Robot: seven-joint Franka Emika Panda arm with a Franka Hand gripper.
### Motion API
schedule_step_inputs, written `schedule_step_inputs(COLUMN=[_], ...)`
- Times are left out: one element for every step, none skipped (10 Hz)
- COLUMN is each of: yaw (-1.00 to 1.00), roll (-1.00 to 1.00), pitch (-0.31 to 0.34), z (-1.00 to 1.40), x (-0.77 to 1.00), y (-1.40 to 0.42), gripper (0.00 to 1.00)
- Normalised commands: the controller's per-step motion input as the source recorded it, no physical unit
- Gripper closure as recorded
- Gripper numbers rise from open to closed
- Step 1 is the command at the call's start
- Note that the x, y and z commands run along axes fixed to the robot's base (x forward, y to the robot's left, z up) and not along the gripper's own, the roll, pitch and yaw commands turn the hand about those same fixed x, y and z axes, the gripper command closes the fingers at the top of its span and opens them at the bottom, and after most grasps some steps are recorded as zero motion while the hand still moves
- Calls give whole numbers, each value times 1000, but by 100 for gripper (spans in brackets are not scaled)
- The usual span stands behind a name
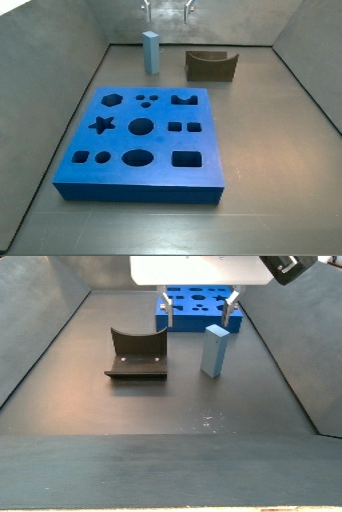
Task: Pick up the rectangle object. Move to above the board. Insert the rectangle object.
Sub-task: Pick up the rectangle object.
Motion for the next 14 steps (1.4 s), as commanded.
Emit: schedule_step_inputs(yaw=[0,3,6,0,0,0,17,640,986,557,0,0,-160,-109], roll=[0,-26,0,-9,0,-11,0,0,80,43,0,0,0,0], pitch=[0,0,0,0,-17,0,-40,-274,-289,-217,0,0,-34,-209], z=[0,0,0,0,0,0,-26,-134,-171,-29,-34,-89,0,40], x=[17,6,0,0,0,0,0,-163,-137,-154,6,-357,-874,-123], y=[0,46,9,0,0,29,0,0,-237,0,0,0,-157,0], gripper=[0,0,0,0,0,0,0,0,0,0,0,0,0,0])
